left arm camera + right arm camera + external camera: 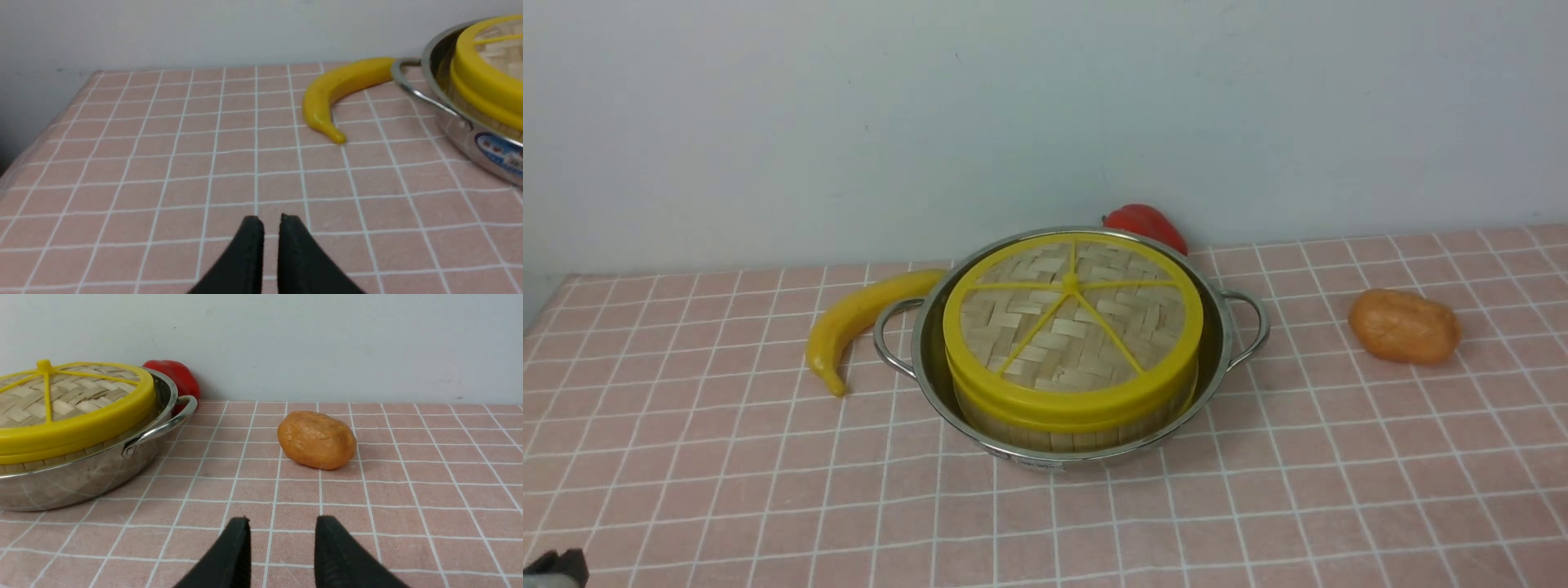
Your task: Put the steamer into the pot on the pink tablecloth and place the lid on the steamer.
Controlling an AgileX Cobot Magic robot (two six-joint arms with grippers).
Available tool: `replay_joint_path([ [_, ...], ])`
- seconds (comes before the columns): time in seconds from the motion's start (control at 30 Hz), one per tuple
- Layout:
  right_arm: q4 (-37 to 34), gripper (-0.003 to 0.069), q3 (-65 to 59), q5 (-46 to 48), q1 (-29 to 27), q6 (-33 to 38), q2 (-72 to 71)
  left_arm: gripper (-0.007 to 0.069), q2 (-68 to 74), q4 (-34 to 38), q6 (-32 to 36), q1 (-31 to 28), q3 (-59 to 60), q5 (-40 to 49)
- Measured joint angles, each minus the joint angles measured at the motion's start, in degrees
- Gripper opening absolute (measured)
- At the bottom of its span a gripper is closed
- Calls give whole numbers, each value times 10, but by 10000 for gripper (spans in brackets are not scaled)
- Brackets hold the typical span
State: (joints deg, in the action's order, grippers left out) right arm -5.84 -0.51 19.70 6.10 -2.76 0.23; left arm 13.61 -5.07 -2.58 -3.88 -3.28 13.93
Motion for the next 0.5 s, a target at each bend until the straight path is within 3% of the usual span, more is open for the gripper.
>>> replay_joint_path([
  [0.5,0,242,0,0,0,0,0,85,-134,7,-1,-15,34,76],
])
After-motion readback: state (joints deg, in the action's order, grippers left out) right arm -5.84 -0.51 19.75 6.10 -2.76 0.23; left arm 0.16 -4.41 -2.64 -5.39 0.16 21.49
